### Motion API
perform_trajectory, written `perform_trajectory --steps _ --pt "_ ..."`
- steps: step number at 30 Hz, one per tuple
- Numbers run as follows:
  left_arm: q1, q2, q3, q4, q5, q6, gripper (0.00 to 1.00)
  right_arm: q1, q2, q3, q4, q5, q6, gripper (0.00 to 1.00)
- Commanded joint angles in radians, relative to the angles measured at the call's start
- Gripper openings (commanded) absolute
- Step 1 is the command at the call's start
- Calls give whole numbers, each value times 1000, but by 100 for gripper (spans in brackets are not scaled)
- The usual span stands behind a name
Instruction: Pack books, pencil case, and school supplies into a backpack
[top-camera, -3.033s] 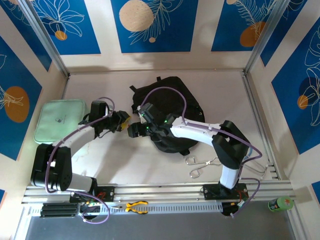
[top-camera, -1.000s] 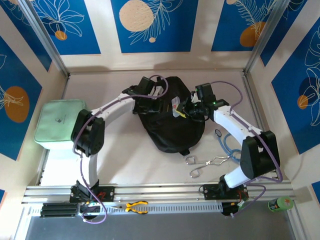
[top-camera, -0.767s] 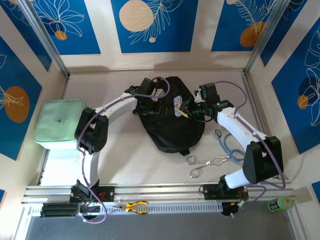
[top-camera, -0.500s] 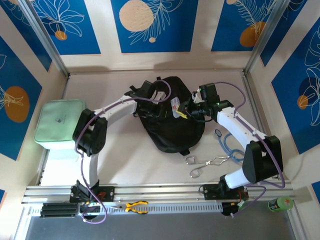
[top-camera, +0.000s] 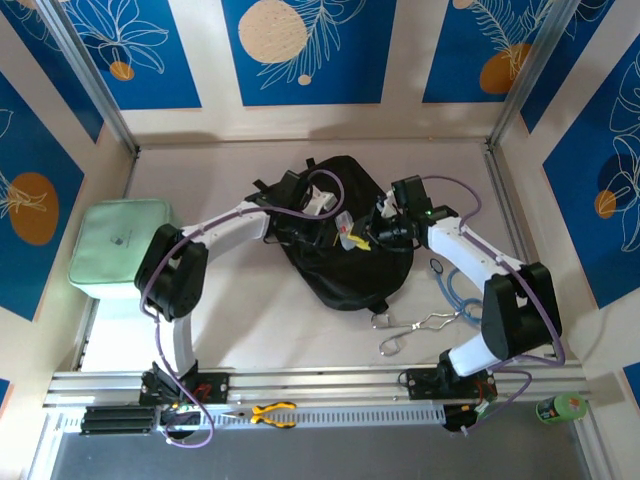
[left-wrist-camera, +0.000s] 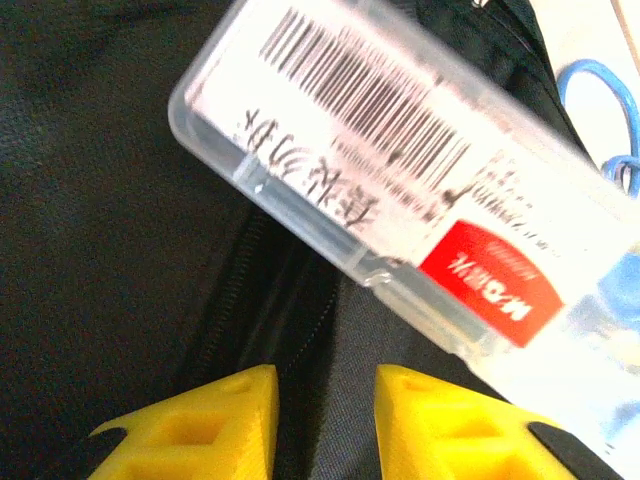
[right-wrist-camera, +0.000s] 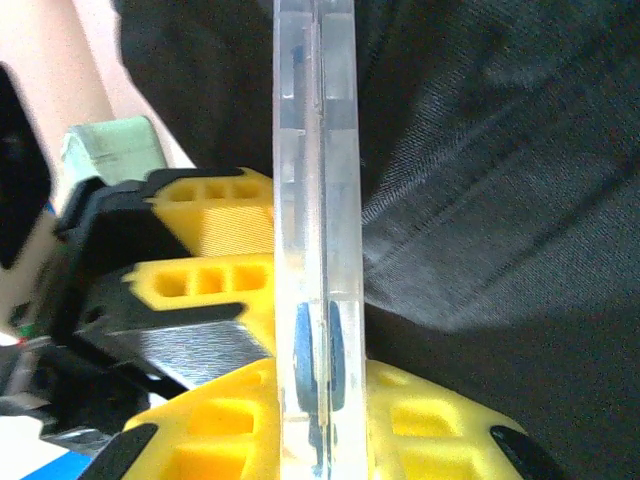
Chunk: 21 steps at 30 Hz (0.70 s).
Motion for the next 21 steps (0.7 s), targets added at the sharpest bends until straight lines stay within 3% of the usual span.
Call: perform_trajectory --steps 1,12,21 --pt "-15 -45 -31 -29 71 57 35 9 -68 -77 -58 -26 34 7" --pt "-16 -71 5 -52 -4 74 38 7 -115 -261 2 14 110 6" --pt "-48 -11 129 -164 -214 186 40 -10 -81 -315 39 43 123 5"
